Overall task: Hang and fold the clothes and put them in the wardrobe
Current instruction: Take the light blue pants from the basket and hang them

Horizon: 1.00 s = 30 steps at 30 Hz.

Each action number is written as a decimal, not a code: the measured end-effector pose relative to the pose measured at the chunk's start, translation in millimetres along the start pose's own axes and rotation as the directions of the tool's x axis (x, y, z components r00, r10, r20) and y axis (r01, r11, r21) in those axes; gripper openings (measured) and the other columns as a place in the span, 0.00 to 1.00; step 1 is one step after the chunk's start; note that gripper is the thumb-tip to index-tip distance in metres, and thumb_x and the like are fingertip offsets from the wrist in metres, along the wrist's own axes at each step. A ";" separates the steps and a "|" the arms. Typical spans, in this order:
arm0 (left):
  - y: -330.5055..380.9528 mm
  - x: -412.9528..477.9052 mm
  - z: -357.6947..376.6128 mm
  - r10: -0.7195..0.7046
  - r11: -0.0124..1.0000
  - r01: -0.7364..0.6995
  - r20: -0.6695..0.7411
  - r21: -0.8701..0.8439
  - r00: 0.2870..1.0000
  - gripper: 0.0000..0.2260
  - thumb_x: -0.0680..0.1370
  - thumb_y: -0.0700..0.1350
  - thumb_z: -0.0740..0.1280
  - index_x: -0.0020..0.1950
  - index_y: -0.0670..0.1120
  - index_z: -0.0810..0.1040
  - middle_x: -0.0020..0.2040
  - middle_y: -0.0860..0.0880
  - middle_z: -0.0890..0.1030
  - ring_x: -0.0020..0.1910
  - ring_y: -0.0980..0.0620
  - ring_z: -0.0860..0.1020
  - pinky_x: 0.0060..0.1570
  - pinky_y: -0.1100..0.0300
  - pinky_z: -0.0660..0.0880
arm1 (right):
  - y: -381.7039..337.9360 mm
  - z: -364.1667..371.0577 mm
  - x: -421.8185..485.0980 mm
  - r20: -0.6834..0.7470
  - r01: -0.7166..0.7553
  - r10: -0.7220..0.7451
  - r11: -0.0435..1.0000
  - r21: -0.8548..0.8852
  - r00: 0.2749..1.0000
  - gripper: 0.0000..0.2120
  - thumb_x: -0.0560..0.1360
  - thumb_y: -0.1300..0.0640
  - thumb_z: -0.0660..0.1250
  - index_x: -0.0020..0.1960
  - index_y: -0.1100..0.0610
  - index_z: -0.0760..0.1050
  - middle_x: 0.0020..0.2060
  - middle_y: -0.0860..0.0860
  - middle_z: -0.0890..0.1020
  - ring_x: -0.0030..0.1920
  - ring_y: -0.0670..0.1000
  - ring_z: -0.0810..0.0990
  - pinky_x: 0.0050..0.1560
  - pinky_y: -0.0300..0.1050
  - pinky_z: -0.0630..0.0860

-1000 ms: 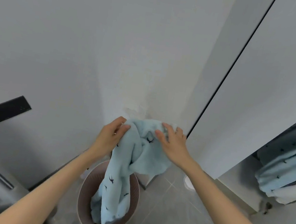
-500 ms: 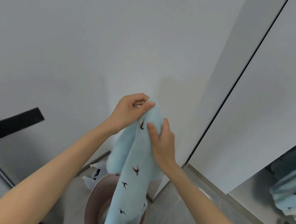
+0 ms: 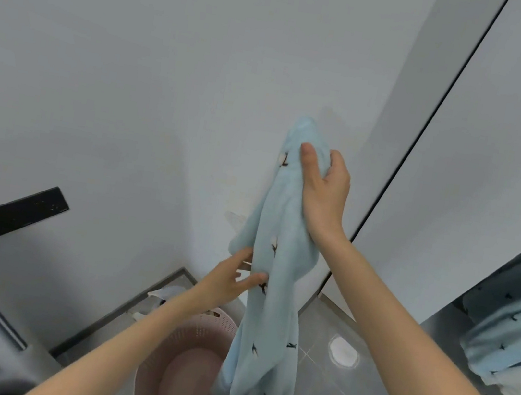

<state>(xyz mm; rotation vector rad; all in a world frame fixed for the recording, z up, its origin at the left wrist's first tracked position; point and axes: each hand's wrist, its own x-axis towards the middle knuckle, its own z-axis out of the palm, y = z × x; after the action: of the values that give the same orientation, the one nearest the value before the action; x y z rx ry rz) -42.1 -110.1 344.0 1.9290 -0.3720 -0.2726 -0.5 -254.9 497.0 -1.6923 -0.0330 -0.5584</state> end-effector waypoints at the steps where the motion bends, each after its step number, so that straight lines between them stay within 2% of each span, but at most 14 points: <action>1: -3.1 3.2 4.1 -0.009 1.000 0.009 -0.001 0.000 1.000 0.21 0.75 0.60 0.65 0.64 0.53 0.71 0.59 0.56 0.78 0.57 0.57 0.77 0.57 0.58 0.73 | -1.2 -1.0 1.5 -0.011 0.001 -0.001 1.000 0.001 1.000 0.17 0.77 0.47 0.66 0.37 0.54 0.64 0.31 0.46 0.68 0.28 0.40 0.65 0.31 0.32 0.66; 3: -4.6 10.0 5.6 -0.013 1.000 0.014 -0.038 0.003 0.999 0.11 0.78 0.52 0.64 0.59 0.51 0.74 0.55 0.56 0.80 0.53 0.61 0.78 0.53 0.61 0.73 | -0.6 -5.8 4.1 -0.035 0.002 -0.003 1.000 -0.016 0.999 0.16 0.77 0.46 0.66 0.39 0.55 0.65 0.32 0.46 0.70 0.30 0.41 0.68 0.33 0.35 0.69; 5: 0.3 14.1 0.8 -0.002 1.000 0.004 -0.072 0.027 0.997 0.05 0.79 0.46 0.64 0.53 0.53 0.76 0.51 0.57 0.81 0.48 0.64 0.79 0.49 0.65 0.74 | 4.2 -15.3 6.3 -0.052 -0.009 0.005 0.998 -0.068 0.999 0.16 0.76 0.44 0.66 0.45 0.56 0.67 0.35 0.45 0.74 0.33 0.44 0.73 0.38 0.42 0.73; 7: 4.9 14.0 -5.1 0.006 0.998 0.001 -0.121 0.056 0.993 0.06 0.79 0.44 0.64 0.45 0.54 0.75 0.42 0.58 0.79 0.39 0.66 0.77 0.41 0.68 0.72 | 12.2 -28.1 8.7 -0.034 -0.016 0.010 0.987 -0.162 0.999 0.16 0.76 0.42 0.65 0.50 0.54 0.66 0.38 0.46 0.77 0.38 0.46 0.77 0.41 0.45 0.75; 9: 5.9 11.9 -11.1 0.019 0.997 -0.003 -0.204 0.078 0.979 0.11 0.79 0.42 0.65 0.37 0.52 0.71 0.34 0.57 0.73 0.32 0.63 0.72 0.34 0.69 0.66 | 21.5 -40.4 9.8 -0.009 -0.009 0.007 0.961 -0.277 1.000 0.17 0.76 0.42 0.63 0.54 0.53 0.64 0.39 0.47 0.78 0.40 0.49 0.78 0.41 0.47 0.74; 12: 7.7 9.9 -20.0 0.062 0.995 -0.037 -0.289 0.090 0.955 0.12 0.79 0.41 0.65 0.36 0.47 0.69 0.32 0.54 0.70 0.30 0.60 0.68 0.33 0.69 0.64 | 38.3 -49.8 5.6 0.016 -0.003 0.011 0.901 -0.433 1.000 0.18 0.77 0.42 0.62 0.58 0.53 0.62 0.40 0.45 0.76 0.42 0.52 0.77 0.40 0.46 0.70; 14: 16.4 12.9 -26.9 0.061 0.997 -0.039 -0.344 0.070 0.937 0.12 0.79 0.40 0.64 0.36 0.46 0.70 0.31 0.53 0.69 0.29 0.60 0.66 0.31 0.69 0.64 | 52.3 -51.7 0.6 0.050 -0.009 0.040 0.864 -0.504 0.998 0.20 0.77 0.41 0.61 0.63 0.51 0.62 0.49 0.47 0.76 0.49 0.52 0.77 0.45 0.45 0.69; 16: 33.4 17.1 -36.9 0.047 0.999 -0.037 -0.398 0.032 0.916 0.12 0.79 0.41 0.63 0.36 0.46 0.71 0.31 0.53 0.70 0.28 0.61 0.66 0.31 0.69 0.64 | 64.4 -51.7 -7.0 0.117 0.013 0.060 0.843 -0.538 0.991 0.25 0.77 0.41 0.61 0.69 0.49 0.60 0.62 0.49 0.71 0.61 0.51 0.71 0.54 0.45 0.68; 18: 56.9 20.5 -47.9 0.061 0.998 -0.067 -0.437 0.000 0.897 0.11 0.79 0.42 0.64 0.36 0.46 0.72 0.30 0.54 0.72 0.27 0.62 0.67 0.30 0.70 0.64 | 68.5 -48.4 -17.4 0.189 0.100 -0.002 0.856 -0.508 0.982 0.27 0.78 0.42 0.60 0.73 0.49 0.60 0.68 0.50 0.66 0.66 0.50 0.65 0.62 0.43 0.64; 21: 95.6 26.9 -56.9 0.096 0.991 -0.128 -0.440 -0.043 0.893 0.12 0.78 0.44 0.66 0.34 0.46 0.74 0.26 0.59 0.72 0.26 0.64 0.68 0.29 0.73 0.63 | 65.6 -37.9 -40.2 0.272 0.223 -0.125 0.902 -0.370 0.954 0.28 0.77 0.39 0.58 0.72 0.51 0.63 0.67 0.48 0.66 0.66 0.49 0.65 0.67 0.44 0.64; 23: 117.5 32.4 -54.7 0.100 0.984 -0.151 -0.411 -0.095 0.906 0.12 0.78 0.46 0.66 0.36 0.43 0.76 0.25 0.59 0.73 0.26 0.64 0.68 0.29 0.73 0.65 | 64.2 -25.2 -56.1 0.319 0.161 -0.069 0.949 -0.271 0.945 0.35 0.73 0.34 0.56 0.75 0.50 0.58 0.70 0.46 0.64 0.69 0.47 0.64 0.69 0.46 0.63; 25: 134.9 38.5 -52.1 0.090 0.974 -0.163 -0.399 -0.154 0.913 0.11 0.78 0.47 0.66 0.40 0.41 0.78 0.27 0.58 0.76 0.27 0.64 0.71 0.30 0.71 0.68 | 60.6 -11.3 -69.0 0.360 0.032 0.009 0.994 -0.109 0.933 0.40 0.72 0.31 0.58 0.77 0.48 0.51 0.73 0.44 0.60 0.72 0.44 0.61 0.72 0.49 0.62; 27: 147.1 43.4 -52.4 0.087 0.973 -0.162 -0.392 -0.164 0.916 0.11 0.78 0.48 0.67 0.40 0.42 0.78 0.27 0.59 0.77 0.27 0.64 0.73 0.30 0.71 0.69 | 55.0 -3.6 -72.9 0.348 -0.054 0.040 0.998 0.031 0.937 0.40 0.71 0.31 0.61 0.76 0.45 0.51 0.73 0.44 0.62 0.71 0.43 0.64 0.70 0.49 0.67; 30: 159.5 44.9 -54.0 0.062 0.974 -0.133 -0.351 -0.182 0.934 0.12 0.78 0.50 0.67 0.38 0.44 0.78 0.25 0.59 0.76 0.26 0.64 0.72 0.28 0.71 0.68 | 43.2 -6.6 -66.5 0.274 -0.099 0.093 0.995 0.006 0.957 0.35 0.66 0.32 0.64 0.67 0.46 0.58 0.62 0.44 0.74 0.59 0.42 0.75 0.54 0.36 0.75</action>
<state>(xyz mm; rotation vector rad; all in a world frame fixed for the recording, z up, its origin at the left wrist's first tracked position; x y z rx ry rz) -1.8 -137.2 511.4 1.7090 -0.1981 0.0919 -47.2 -251.1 432.7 -1.7309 -0.1543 -0.2477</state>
